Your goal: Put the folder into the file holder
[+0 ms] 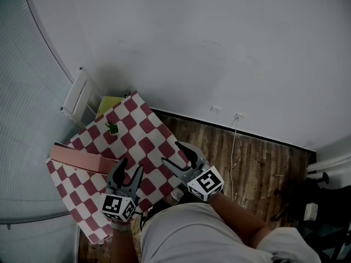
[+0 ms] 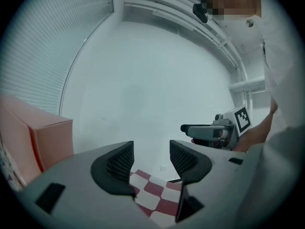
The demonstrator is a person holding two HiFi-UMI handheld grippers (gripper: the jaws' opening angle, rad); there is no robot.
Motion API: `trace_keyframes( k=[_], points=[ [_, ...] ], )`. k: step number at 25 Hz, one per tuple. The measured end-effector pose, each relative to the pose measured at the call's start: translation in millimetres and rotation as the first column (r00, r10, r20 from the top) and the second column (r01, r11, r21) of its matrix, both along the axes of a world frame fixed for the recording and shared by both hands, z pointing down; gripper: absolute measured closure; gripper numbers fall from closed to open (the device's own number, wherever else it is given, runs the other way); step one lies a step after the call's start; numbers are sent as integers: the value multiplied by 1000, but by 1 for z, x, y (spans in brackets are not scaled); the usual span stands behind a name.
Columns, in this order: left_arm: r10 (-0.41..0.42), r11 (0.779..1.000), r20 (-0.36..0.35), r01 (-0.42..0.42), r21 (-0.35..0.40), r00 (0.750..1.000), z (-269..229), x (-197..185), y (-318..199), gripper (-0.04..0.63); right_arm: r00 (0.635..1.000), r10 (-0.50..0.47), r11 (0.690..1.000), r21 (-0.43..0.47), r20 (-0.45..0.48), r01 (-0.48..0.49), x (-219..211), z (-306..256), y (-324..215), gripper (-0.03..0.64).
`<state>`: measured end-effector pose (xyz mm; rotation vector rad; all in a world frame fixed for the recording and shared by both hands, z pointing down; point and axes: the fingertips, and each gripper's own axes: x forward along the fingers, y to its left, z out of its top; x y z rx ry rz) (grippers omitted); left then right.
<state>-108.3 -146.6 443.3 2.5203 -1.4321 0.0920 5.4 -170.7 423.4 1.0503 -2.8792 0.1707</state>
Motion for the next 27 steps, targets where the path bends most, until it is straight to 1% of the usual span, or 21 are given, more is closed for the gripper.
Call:
trace_keyframes(
  k=[3,14,22,27],
  points=[
    [-6,1000,-2,6,-2,1000,1,-1,0,377,1000,-1,1000,-9,-14,1,-2,5,-1,334],
    [-25,1000,-2,25,-7,1000,3,-4,5,377,1000,-11,1000,-14,-7,11,-7,5,1,336],
    [-55,998,-3,55,-6,998,3,-9,12,379,1000,-26,1000,-11,-1,26,-11,7,4,336],
    [-71,997,-3,71,-15,997,7,-15,18,379,1000,-25,999,-25,4,25,-16,7,6,336]
  ],
)
